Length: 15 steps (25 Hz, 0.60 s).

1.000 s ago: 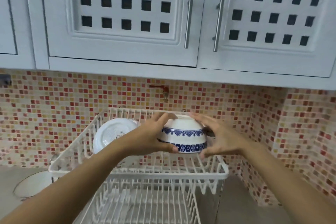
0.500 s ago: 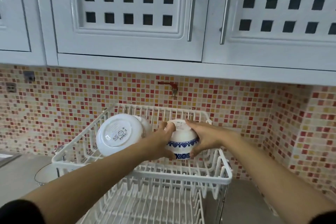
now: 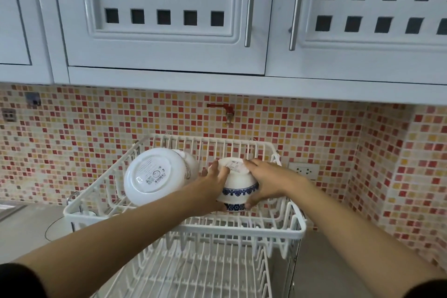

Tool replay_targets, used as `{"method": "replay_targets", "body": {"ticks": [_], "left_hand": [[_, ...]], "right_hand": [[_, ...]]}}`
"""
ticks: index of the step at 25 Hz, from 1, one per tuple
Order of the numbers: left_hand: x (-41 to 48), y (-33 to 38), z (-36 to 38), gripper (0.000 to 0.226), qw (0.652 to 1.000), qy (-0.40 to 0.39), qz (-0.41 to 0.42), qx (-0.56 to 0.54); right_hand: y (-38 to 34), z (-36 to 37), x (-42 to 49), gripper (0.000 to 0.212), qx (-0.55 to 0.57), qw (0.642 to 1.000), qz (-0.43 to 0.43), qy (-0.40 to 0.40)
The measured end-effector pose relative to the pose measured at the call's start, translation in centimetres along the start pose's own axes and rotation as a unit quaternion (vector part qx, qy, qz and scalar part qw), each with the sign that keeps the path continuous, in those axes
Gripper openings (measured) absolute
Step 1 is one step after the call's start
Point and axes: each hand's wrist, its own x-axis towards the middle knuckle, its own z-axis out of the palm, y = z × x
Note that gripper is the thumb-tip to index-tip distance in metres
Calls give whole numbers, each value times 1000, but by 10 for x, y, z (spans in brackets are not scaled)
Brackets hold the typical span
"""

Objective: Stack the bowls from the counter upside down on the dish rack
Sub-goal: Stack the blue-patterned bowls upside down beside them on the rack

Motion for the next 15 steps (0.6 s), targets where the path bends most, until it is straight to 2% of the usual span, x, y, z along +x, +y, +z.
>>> {"method": "replay_targets", "body": {"ticks": [7, 12, 15], "left_hand": [[-9, 4, -18, 85, 998, -29, -4, -56], [-25, -5, -54, 59, 989, 75, -4, -129], [-48, -23, -70, 52, 982, 112, 4, -155]], "right_hand": [[-7, -19, -14, 125, 24, 1000, 11, -12], [-27, -48, -26, 97, 1, 998, 17, 56], [-58, -53, -26, 79, 0, 997, 22, 80]]}}
